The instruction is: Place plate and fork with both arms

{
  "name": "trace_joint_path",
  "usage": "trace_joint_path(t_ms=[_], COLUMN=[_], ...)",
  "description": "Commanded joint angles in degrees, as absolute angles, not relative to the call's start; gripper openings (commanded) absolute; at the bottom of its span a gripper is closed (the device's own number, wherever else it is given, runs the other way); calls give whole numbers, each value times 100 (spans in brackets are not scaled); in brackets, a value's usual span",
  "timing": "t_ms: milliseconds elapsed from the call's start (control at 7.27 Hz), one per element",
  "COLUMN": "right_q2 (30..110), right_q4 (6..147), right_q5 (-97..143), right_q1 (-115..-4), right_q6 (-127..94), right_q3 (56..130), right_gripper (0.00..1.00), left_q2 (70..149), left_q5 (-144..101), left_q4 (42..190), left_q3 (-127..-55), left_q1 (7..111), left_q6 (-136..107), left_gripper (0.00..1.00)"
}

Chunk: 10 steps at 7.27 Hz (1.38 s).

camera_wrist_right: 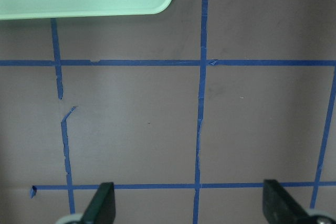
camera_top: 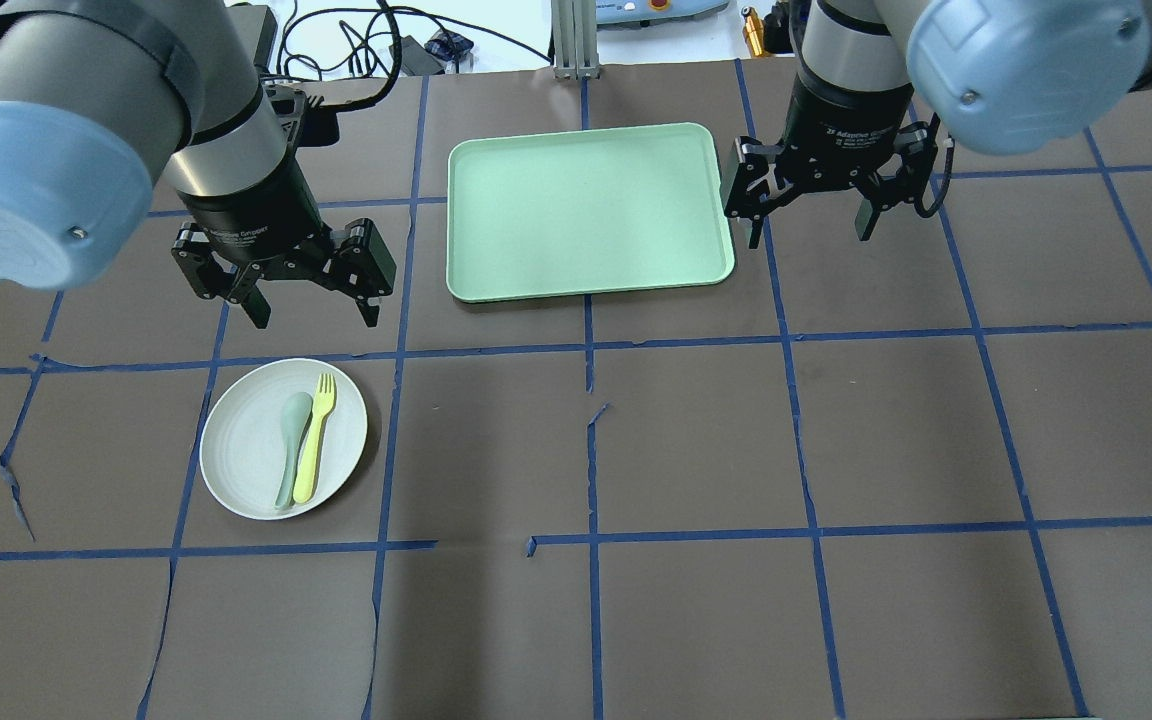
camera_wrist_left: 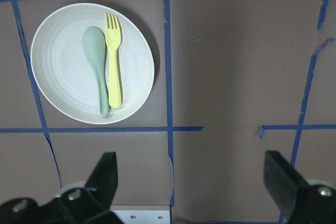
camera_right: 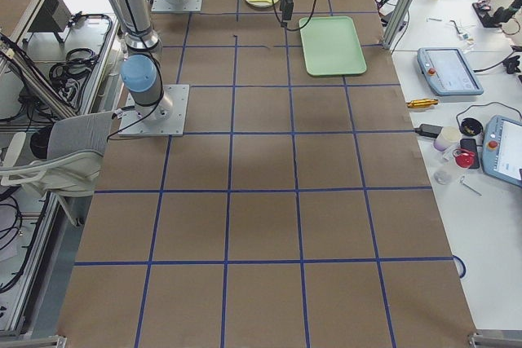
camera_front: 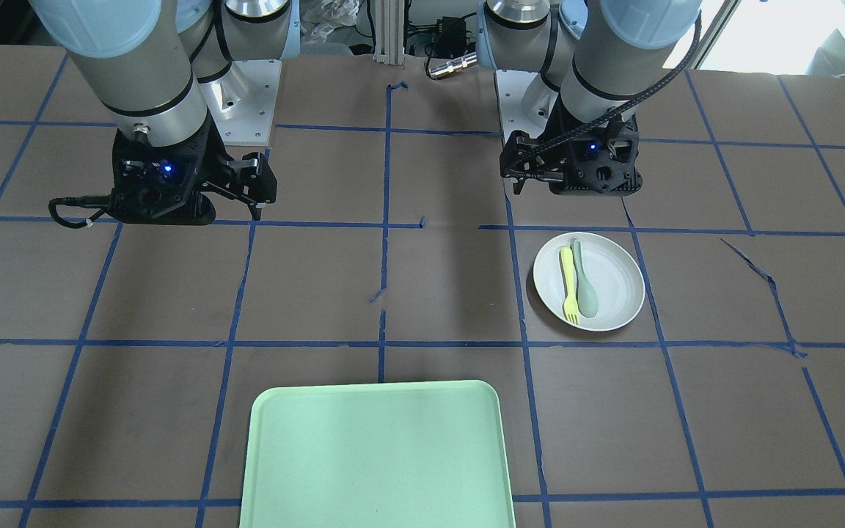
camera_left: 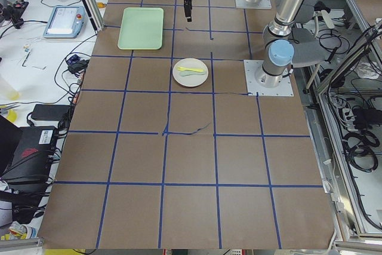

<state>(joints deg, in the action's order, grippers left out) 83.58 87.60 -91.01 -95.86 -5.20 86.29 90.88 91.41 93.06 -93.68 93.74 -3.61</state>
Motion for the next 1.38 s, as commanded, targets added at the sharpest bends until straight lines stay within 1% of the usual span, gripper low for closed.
trace_joint_path(t_ms=[0,275,963,1239], right_q2=[8638,8683,8692,8649], right_q4=[8806,8842,8859,8868], right_q5=[-9088,-9132,-9088,-9105], right_q1=[-9615,-9615,-9615,-9624], right_q6=[-606,-598,-615,-624], right_q3=[9006,9114,9097,9079], right_gripper=[100,100,100,100], left_q2=[9105,9114,9272,9229], left_q5=[9149,9149,9159,9158], left_q4=[9264,9264,9264,9176], left_q3=[-9334,-9334,-9351,-9413], left_q1=[9325,9334,9343,9151], left_q6=[-334,-334,-387,-352], left_gripper=[100,100,100,100])
